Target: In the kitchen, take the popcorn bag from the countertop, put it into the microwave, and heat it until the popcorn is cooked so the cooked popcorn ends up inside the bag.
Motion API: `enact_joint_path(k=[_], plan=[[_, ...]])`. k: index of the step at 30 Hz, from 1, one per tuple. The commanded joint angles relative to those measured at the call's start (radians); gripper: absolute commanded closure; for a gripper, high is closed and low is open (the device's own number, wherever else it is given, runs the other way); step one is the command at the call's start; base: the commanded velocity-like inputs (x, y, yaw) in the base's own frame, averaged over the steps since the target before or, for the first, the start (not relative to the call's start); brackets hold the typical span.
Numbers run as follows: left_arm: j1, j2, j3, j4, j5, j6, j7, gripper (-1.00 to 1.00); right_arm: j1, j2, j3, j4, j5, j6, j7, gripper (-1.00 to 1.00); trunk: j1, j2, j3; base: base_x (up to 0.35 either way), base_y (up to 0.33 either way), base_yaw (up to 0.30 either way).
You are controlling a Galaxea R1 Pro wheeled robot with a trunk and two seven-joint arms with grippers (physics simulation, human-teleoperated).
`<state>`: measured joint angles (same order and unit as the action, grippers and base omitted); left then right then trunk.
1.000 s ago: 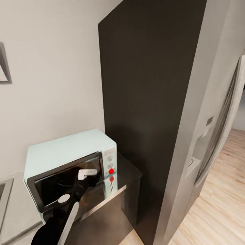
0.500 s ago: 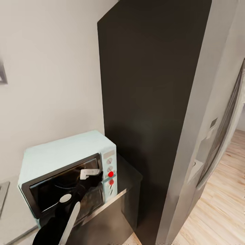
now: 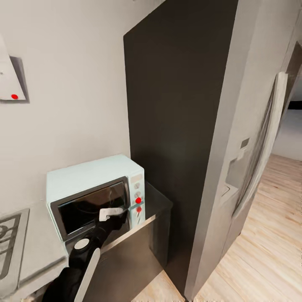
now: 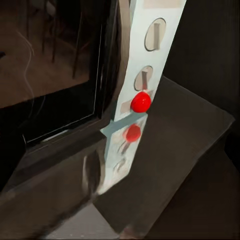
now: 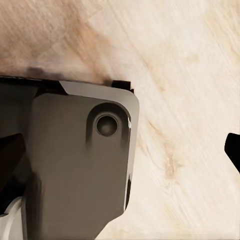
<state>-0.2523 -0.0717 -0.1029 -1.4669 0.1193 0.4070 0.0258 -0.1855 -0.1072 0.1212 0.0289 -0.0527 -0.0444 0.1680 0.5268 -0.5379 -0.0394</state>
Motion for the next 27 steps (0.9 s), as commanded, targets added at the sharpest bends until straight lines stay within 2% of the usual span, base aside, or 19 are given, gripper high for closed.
enact_joint_path(k=[1,15,17,19,22,23,26,27], plan=[[-0.001,0.000,0.000,-0.001,0.010,0.006,0.003,-1.00,-0.002,0.000,0.008,0.003,-0.006,-0.005,0.004,-1.00,0.000,-0.002,-0.002,-0.334,0.000,0.000],[-0.001,-0.001,-0.001,-0.002,0.008,0.005,0.003,-1.00,-0.002,0.001,0.008,0.002,-0.006,-0.005,0.004,-1.00,0.000,-0.002,-0.002,-0.334,0.000,0.000],[-0.001,-0.009,-0.001,-0.003,0.008,0.005,0.003,-1.00,-0.002,0.001,0.008,0.003,-0.006,-0.004,0.004,-1.00,0.000,-0.002,-0.002,-0.334,0.000,0.000],[-0.001,-0.027,0.000,-0.001,0.011,0.005,0.003,-1.00,-0.002,0.001,0.008,0.003,-0.006,-0.004,0.004,-1.00,0.000,-0.002,-0.002,-0.334,0.000,0.000],[-0.001,-0.070,-0.001,0.008,0.020,0.012,0.005,-1.00,-0.002,0.003,0.010,0.003,-0.001,-0.003,0.004,-1.00,0.000,-0.002,-0.002,-0.333,0.000,0.000],[-0.001,-0.078,-0.001,0.015,0.023,0.034,0.005,-1.00,-0.002,0.002,0.010,0.003,0.000,-0.003,0.004,-1.00,0.000,-0.002,-0.002,-0.333,0.000,0.000],[0.002,-0.084,0.000,0.078,0.044,0.110,0.005,-1.00,-0.002,-0.002,0.012,0.003,0.002,-0.003,0.003,-1.00,0.000,-0.002,-0.002,-0.333,0.000,0.000],[0.006,-0.084,0.001,0.157,0.074,0.129,0.005,-1.00,-0.002,-0.004,0.014,0.002,0.004,-0.003,-0.003,-1.00,0.000,-0.002,-0.002,-0.333,0.000,0.000]])
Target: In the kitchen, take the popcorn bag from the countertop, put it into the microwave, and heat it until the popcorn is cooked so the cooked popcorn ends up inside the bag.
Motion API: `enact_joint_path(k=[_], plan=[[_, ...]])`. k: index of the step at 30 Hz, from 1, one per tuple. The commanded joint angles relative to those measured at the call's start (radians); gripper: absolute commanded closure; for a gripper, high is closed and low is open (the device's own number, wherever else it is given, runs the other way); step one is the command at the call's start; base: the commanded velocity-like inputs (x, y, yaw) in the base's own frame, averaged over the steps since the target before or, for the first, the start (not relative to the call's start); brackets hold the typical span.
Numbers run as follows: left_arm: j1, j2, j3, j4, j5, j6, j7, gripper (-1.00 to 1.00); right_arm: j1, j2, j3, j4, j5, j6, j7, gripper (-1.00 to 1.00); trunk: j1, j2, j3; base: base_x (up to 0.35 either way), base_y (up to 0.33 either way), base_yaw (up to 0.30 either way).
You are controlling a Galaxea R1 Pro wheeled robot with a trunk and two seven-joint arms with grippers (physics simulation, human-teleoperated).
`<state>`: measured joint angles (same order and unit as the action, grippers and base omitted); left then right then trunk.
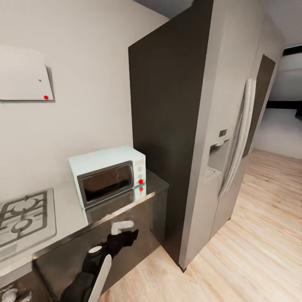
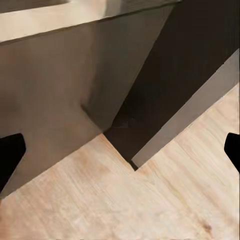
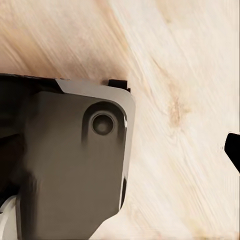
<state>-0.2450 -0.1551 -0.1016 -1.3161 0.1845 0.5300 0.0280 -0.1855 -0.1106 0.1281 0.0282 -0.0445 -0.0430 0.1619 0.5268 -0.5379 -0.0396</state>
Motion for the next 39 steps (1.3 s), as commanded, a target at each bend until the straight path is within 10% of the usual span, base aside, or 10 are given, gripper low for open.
enact_joint_path(k=[1,9,12,16,22,39], plan=[[0.000,0.001,0.001,0.063,0.032,0.009,0.003,-1.00,-0.002,-0.001,0.008,0.003,-0.003,-0.005,-0.006,-1.00,0.000,-0.002,-0.002,-0.333,0.000,0.000],[0.000,0.011,0.070,0.611,0.091,-0.099,0.072,-1.00,-0.002,-0.001,0.014,0.001,0.000,-0.005,-0.066,-1.00,0.000,-0.002,-0.002,-0.334,0.000,0.000],[0.000,0.021,0.114,0.994,0.091,-0.279,0.090,-1.00,-0.002,0.001,0.017,0.001,0.004,-0.005,-0.068,-1.00,0.000,-0.002,-0.002,-0.343,0.000,0.000],[0.001,0.069,0.115,1.280,0.094,-0.475,0.092,-1.00,-0.002,0.000,0.017,0.001,0.005,-0.006,-0.068,-1.00,0.000,-0.002,-0.002,-0.345,0.000,0.000],[0.047,0.105,0.115,1.317,0.096,-0.532,0.082,-1.00,-0.002,0.002,0.011,0.001,0.001,-0.006,-0.068,-1.00,0.000,-0.002,-0.002,-0.339,0.000,0.000],[0.057,0.066,0.115,1.318,0.093,-0.578,0.079,-1.00,-0.002,0.001,0.016,0.002,0.026,0.000,-0.070,-1.00,0.000,-0.002,-0.002,-0.024,0.000,0.029]])
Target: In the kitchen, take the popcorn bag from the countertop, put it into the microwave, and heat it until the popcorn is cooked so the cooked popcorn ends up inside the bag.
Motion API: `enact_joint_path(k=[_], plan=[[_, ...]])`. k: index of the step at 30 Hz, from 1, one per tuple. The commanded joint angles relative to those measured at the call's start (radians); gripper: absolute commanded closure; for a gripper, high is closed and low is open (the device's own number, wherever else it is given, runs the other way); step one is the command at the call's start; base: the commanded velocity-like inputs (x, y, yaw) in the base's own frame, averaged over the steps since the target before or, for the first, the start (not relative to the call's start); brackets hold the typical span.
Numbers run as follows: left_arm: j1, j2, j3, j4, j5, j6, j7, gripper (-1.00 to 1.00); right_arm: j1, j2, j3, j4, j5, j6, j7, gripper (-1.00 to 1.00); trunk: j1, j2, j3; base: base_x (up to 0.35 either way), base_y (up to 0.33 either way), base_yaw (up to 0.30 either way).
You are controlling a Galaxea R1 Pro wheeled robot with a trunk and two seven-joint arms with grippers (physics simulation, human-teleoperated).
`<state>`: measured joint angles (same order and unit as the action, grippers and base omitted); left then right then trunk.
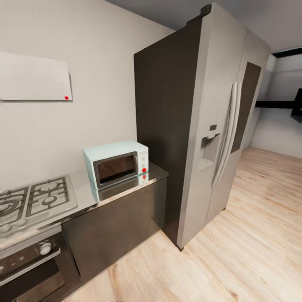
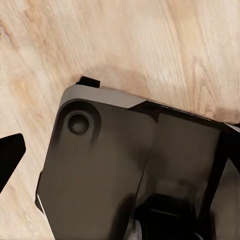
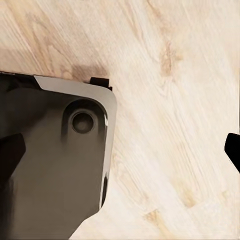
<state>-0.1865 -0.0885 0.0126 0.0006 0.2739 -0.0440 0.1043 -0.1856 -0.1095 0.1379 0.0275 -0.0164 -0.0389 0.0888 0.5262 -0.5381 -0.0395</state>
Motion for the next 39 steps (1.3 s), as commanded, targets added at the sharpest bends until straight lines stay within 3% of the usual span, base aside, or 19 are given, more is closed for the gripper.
enact_joint_path(k=[1,39], plan=[[-0.001,0.000,0.000,0.001,0.004,-0.004,0.003,-1.00,-0.002,-0.001,0.008,0.003,-0.001,-0.004,0.003,-1.00,0.000,-0.002,-0.002,0.000,0.000,0.236],[-0.001,-0.002,0.000,0.001,0.004,-0.004,0.003,-1.00,-0.002,0.005,0.002,0.003,-0.002,-0.004,-0.043,-1.00,0.000,-0.002,-0.002,0.000,0.000,0.288]])
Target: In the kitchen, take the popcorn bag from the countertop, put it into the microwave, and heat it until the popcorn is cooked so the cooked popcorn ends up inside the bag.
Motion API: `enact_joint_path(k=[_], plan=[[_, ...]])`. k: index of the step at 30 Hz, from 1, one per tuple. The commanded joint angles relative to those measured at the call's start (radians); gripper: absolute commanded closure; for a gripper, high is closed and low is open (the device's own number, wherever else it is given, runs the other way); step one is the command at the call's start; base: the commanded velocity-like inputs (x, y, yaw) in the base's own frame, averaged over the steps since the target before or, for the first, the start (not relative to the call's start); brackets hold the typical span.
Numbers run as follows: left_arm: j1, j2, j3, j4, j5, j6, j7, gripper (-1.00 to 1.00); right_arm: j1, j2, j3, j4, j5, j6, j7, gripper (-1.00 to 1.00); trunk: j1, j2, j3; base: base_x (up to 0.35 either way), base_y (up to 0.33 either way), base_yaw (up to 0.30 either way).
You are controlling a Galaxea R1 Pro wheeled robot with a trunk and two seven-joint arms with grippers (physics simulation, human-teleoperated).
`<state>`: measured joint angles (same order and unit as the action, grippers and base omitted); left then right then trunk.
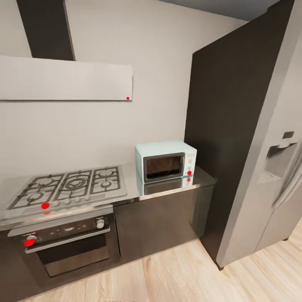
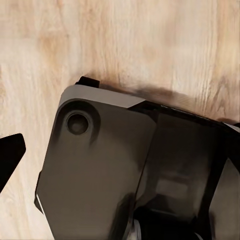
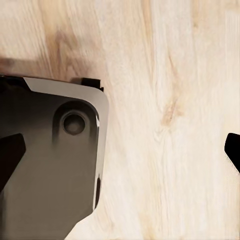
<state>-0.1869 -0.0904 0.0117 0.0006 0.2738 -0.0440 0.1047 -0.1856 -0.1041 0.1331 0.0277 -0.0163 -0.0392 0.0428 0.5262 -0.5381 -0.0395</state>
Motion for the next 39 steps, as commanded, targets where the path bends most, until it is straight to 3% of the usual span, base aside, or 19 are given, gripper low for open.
enact_joint_path(k=[1,26,39], plan=[[-0.001,0.000,0.001,0.001,0.004,-0.004,0.003,-1.00,-0.002,0.000,0.007,0.003,-0.002,-0.005,0.003,-1.00,0.000,-0.002,-0.002,0.000,0.000,0.300],[-0.001,-0.002,0.001,0.001,0.004,-0.004,0.004,-1.00,-0.002,0.000,0.005,0.003,-0.005,-0.001,0.004,-1.00,0.000,-0.002,-0.002,0.000,0.000,0.297],[-0.001,-0.001,0.002,0.001,0.005,-0.004,0.012,-1.00,-0.002,-0.002,0.006,0.003,-0.005,-0.005,0.003,-1.00,0.000,-0.002,-0.002,0.000,-0.080,0.005]])
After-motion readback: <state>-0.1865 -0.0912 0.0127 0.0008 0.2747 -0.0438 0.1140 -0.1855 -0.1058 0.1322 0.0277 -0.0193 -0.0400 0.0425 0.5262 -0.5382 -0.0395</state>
